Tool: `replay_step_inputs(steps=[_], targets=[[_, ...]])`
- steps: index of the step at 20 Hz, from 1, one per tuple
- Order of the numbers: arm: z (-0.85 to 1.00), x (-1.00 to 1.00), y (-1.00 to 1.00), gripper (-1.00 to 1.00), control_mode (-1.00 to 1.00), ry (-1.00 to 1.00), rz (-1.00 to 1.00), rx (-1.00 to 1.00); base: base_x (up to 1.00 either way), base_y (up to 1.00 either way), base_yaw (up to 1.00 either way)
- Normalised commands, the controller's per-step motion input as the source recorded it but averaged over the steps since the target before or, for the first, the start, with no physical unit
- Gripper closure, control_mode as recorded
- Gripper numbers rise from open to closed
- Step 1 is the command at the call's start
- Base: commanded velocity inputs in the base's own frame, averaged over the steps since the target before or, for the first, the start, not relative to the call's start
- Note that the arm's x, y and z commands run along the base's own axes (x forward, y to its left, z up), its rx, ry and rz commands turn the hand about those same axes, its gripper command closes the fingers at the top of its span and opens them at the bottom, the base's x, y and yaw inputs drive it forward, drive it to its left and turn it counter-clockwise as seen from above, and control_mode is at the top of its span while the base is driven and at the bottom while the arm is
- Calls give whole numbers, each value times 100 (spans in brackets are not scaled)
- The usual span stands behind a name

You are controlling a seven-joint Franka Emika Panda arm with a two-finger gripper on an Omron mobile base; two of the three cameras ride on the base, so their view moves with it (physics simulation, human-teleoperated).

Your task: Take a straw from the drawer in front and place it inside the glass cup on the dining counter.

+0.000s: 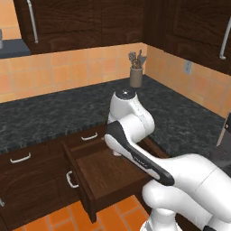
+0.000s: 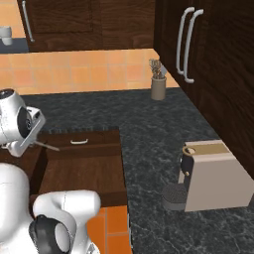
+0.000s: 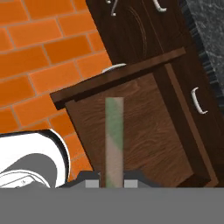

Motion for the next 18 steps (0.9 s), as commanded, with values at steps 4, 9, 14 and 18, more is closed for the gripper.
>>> replay_step_inputs(steps=[4, 9, 14, 18], targets=[[45, -76, -18, 100, -100, -2, 0, 0, 0, 0, 0], [36, -27, -12, 100, -100, -12, 0, 0, 0, 0, 0], [0, -13, 2, 100, -100, -9, 0, 0, 0, 0, 0], [0, 0, 0, 100, 100, 0, 0, 0, -55, 64, 13]])
